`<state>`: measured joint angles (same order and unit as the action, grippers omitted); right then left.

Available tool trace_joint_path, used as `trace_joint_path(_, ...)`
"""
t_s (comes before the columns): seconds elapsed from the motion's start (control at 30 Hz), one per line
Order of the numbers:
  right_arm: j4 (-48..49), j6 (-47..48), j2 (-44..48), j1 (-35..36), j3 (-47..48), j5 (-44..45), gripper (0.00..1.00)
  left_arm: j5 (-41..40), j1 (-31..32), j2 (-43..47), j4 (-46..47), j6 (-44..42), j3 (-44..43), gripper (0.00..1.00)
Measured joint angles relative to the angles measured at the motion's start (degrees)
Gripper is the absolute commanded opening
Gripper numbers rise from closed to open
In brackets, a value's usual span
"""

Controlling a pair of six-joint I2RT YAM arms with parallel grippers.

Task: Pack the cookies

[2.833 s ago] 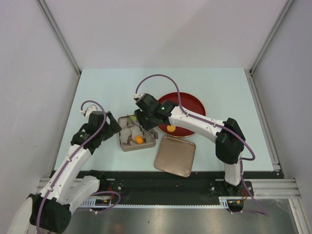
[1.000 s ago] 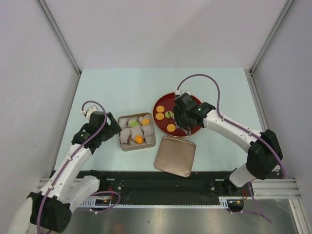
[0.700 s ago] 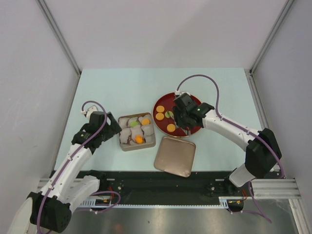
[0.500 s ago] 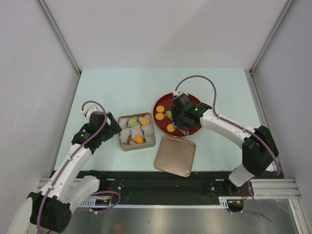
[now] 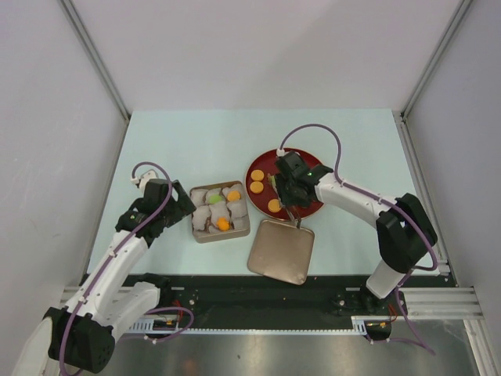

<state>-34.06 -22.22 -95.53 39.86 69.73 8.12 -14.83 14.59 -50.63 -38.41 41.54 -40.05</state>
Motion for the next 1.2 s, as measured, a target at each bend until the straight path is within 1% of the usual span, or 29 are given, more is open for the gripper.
trace_joint_path(0.03, 0.0, 0.0, 0.0, 0.0, 0.0, 0.0, 0.38, 0.0, 0.0, 0.0, 0.0, 0.0, 0.0, 1.00)
trace_joint_path(0.13, 0.0, 0.0, 0.0, 0.0, 0.0, 0.0, 0.36, 0.0, 0.0, 0.0, 0.0, 0.0, 0.0, 1.00)
trace_joint_path(0.27, -0.3, 0.1, 0.6, -0.1, 0.0, 0.1, 0.35, 0.0, 0.0, -0.3, 0.2, 0.0, 0.0, 1.00)
trace_joint_path(0.5, -3.6, 0.0, 5.5, 1.1, 2.8, 1.2, 0.34, 0.0, 0.0, -0.5, 0.2, 0.0, 0.0, 1.00)
trace_joint_path(0.77, -5.6, -0.4, 10.5, 8.4, 9.1, 2.6, 0.34, 0.0, 0.0, -0.5, 0.2, 0.0, 0.0, 1.00)
trace_joint_path(1.0, -7.0, -2.6, 10.9, 14.4, 9.5, 2.6, 0.34, 0.0, 0.0, -0.4, 0.2, 0.0, 0.0, 1.00)
trace_joint_path(1.2, -7.3, -4.0, 10.7, 17.6, 8.6, 2.6, 0.34, 0.0, 0.0, -0.4, 0.2, 0.0, 0.0, 1.00)
